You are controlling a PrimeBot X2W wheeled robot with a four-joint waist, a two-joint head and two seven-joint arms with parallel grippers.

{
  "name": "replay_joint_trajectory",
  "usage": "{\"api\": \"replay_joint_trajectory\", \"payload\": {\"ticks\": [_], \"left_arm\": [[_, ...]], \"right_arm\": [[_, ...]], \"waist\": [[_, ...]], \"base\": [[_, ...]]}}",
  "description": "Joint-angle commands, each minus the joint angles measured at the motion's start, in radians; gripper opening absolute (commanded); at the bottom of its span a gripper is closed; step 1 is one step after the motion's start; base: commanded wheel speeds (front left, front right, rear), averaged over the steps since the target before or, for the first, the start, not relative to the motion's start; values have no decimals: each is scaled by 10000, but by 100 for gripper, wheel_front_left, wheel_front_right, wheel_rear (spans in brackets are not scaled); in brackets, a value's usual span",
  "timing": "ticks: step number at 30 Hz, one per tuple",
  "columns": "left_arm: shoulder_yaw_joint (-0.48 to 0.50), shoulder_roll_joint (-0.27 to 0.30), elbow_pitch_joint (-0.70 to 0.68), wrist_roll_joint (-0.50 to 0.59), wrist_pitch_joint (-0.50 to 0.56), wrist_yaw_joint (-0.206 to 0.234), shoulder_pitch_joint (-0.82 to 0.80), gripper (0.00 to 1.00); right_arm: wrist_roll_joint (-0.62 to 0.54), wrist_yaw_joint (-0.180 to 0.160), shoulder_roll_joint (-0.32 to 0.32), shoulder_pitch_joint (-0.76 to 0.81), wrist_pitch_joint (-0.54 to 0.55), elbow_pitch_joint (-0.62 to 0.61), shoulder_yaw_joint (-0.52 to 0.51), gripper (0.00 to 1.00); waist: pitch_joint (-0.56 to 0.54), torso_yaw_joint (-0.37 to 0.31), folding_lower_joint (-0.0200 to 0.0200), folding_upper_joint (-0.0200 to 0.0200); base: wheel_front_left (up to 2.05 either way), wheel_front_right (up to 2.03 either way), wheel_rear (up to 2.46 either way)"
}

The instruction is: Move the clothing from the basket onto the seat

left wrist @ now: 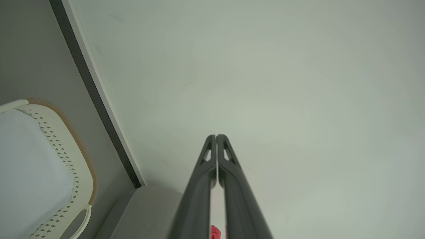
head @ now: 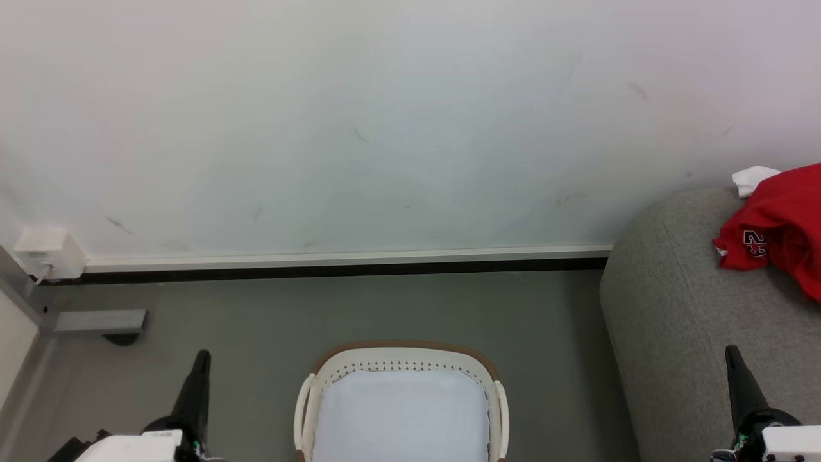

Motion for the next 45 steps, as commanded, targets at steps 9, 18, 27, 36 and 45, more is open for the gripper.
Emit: {"api": "replay_joint_trajectory", "payload": {"ticks": [9,18,27,36,45], "left_arm": [[44,90,-52,-735,214,-86,-216,0],[48,89,-51,-952,264,-85,-235,0],[46,89,-51,-951,264,-85,-235,0],[49,88,-52,-951,264,-85,-234,0],[48,88,-53,-952,263,-85,-234,0]], "right_arm": [[867,-20,-96,-150,229,-141,-97,0],[1011,-21,-95,-166,266,-151,-109,0],[1011,-21,-93,-165,266,-148,-108,0],[1011,-21,-94,-164,266,-148,-108,0],[1011,-21,-92,-165,265,-148,-108,0]], "waist": [[12,17,-1,0],[16,22,-1,0],[16,22,-1,0],[16,22,-1,0],[16,22,-1,0]], "base": [[0,0,0],[0,0,0],[0,0,0],[0,0,0],[0,0,0]]}}
